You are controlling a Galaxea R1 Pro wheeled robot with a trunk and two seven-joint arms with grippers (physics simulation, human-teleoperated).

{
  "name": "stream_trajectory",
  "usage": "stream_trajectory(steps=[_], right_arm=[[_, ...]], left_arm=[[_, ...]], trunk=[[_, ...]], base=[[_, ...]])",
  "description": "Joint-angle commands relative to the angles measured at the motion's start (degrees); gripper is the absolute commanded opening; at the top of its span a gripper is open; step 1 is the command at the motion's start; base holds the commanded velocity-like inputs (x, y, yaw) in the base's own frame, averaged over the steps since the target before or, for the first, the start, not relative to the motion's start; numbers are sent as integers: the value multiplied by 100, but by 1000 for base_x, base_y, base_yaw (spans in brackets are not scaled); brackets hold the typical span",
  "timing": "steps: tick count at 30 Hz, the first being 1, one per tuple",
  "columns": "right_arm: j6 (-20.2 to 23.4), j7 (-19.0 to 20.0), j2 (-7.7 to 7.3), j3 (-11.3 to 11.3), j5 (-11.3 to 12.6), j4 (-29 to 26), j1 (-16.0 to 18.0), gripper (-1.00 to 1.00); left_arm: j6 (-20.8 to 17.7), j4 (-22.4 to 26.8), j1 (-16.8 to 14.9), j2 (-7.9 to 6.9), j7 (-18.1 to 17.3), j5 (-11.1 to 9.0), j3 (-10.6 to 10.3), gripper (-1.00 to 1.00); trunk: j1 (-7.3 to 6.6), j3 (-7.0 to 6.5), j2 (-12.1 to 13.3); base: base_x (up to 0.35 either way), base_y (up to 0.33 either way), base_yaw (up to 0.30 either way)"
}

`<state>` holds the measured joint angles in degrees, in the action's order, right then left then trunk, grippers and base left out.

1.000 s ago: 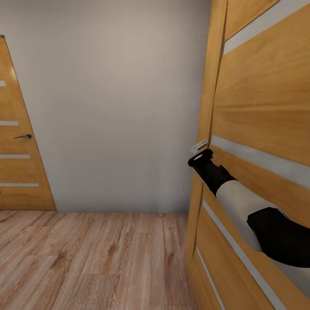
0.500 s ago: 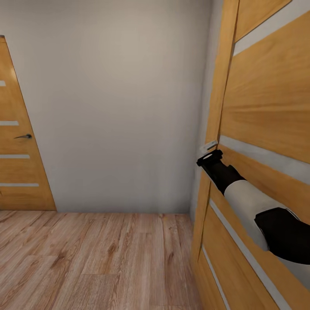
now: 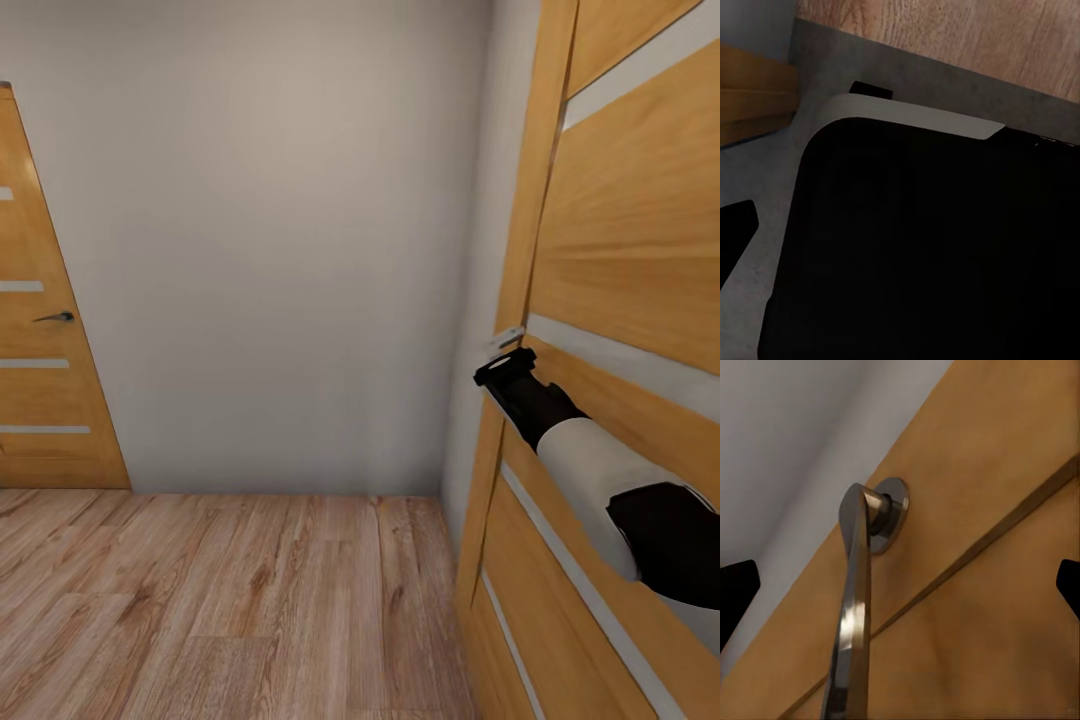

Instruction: Move the two storage containers from the living room to the garage. In the garage, place one container on the floor and stack the other container on top of it (either order is fine).

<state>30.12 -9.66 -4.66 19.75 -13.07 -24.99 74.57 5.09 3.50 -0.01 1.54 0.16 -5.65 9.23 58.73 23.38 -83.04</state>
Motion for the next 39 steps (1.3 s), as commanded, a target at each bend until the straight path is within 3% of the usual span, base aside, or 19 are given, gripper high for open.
stream_trajectory(steps=[1, 27, 35, 39], right_arm=[[60, -20, -18, 29, -99, -6, 5, 100], [94, -18, -220, 14, -99, -20, 5, 100], [151, -24, -59, 28, -107, -58, 5, 100], [153, -39, 196, 32, -114, -53, 5, 100]], left_arm=[[10, 5, 1, 2, 1, -59, 0, 100], [10, 5, 1, 4, 1, -59, 0, 100], [10, 4, 1, -3, 1, -59, 0, 100], [10, 5, 1, -4, 1, -59, 0, 100]], trunk=[[0, 6, -4], [0, 6, -4], [0, 6, -4], [0, 6, -4]], base=[[0, 0, 0], [0, 0, 0], [0, 0, 0], [0, 0, 0]])
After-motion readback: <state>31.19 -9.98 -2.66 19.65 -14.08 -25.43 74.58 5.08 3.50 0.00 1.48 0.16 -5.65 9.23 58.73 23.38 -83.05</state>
